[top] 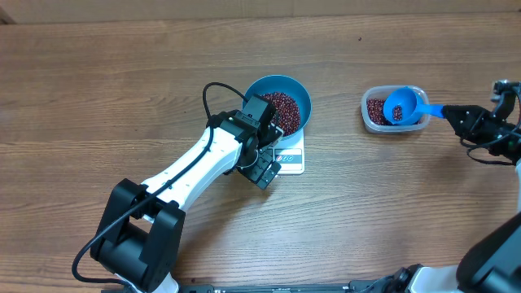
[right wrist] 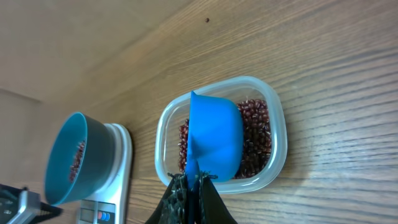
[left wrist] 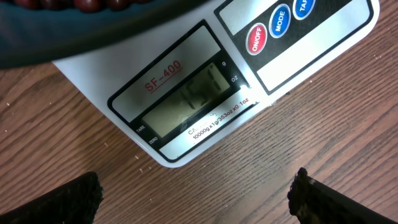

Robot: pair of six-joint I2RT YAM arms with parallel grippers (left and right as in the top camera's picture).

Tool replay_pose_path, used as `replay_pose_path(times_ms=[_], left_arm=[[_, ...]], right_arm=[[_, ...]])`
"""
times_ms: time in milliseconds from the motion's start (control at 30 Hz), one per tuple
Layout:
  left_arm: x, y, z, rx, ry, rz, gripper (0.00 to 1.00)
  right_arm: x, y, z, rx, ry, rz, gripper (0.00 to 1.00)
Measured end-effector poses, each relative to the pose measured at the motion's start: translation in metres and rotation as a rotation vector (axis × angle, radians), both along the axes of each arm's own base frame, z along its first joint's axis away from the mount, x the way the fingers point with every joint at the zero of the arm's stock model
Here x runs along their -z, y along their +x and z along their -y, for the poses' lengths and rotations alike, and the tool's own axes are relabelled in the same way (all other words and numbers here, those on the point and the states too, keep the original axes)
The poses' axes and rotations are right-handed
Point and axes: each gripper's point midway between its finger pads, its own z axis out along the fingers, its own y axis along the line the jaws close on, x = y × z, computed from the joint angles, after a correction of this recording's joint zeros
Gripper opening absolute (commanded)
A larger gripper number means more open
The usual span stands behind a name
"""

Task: Scoop item into bowl and weigh 150g on scale
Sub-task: 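Lay the blue scoop down in the bean tub with the right gripper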

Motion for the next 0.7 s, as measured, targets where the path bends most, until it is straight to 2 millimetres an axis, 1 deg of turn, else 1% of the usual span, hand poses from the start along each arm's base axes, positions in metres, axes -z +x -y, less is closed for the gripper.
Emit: replay_pose_path(times_ms=[100,200,300,367,467,700], left_arm=[[0.000,0.000,0.000,0.000,0.000,0.000,1.00],[0.000,0.000,0.000,0.000,0.000,0.000,1.00],[0.000,0.000,0.000,0.000,0.000,0.000,0.99],[0.000,0.000,0.000,0.000,0.000,0.000,1.00],[0.000,0.000,0.000,0.000,0.000,0.000,1.00],[0.000,0.000,0.000,0.000,0.000,0.000,0.99]], right_arm=[[-0.006,0.000,-0.012,-0.012,-0.083,-0.015,0.04],[-0.002,0.003,-0.025,-0.031,-0.156,-0.046,0.04],[0.002,0.007,-0.047,-0.074,-0.260,-0.074,0.04],[0.003,0.008,-0.062,-0.109,-0.344,-0.085,0.04],[0.001,0.011,-0.080,-0.147,-0.467,-0.085,0.04],[-0.002,0.018,-0.108,-0.218,-0.815,-0.083,0.03]])
